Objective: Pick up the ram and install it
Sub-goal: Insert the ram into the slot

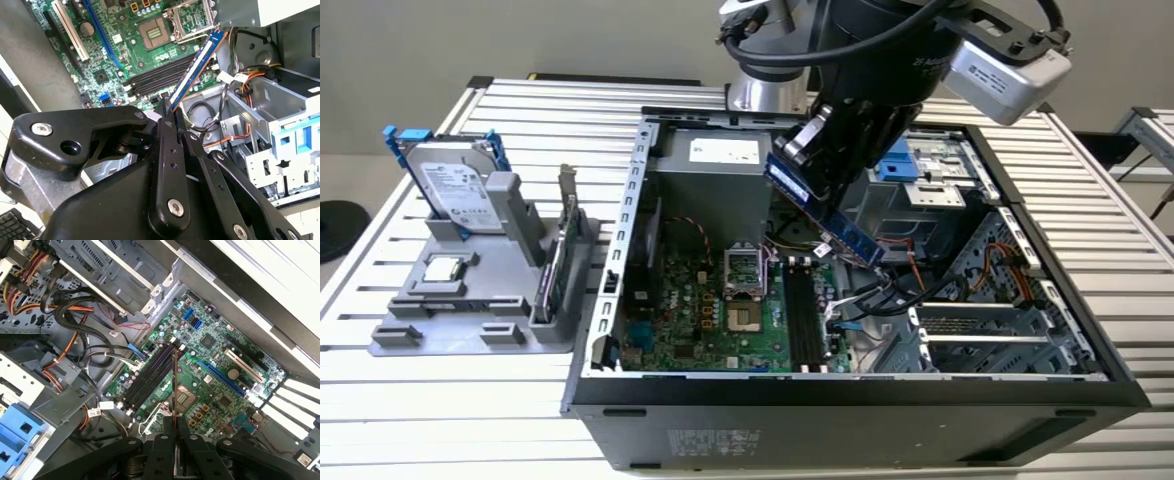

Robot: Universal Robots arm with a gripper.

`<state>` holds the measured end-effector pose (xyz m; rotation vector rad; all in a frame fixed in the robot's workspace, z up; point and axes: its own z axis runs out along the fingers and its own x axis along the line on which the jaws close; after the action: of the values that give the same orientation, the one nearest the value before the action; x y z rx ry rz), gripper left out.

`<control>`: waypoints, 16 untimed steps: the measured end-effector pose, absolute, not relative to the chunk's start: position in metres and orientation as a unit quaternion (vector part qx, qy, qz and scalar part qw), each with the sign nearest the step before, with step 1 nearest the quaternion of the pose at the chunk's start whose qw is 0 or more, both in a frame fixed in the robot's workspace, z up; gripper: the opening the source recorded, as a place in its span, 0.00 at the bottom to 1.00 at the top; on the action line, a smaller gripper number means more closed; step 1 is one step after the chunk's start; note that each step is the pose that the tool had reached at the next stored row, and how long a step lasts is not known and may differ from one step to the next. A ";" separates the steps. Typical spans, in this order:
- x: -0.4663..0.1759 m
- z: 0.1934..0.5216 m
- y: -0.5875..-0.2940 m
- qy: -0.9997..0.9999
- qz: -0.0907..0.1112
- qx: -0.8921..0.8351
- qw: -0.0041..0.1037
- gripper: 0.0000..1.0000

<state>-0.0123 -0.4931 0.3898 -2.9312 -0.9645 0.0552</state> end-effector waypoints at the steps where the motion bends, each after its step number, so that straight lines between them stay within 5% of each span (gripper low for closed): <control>1: -0.012 0.390 -0.493 -0.311 0.018 -0.950 0.028 0.00; 16: -0.012 0.390 -0.493 -0.287 0.017 -0.957 0.028 0.00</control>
<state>-0.0123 -0.4931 0.3898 -2.9551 -0.8853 0.0529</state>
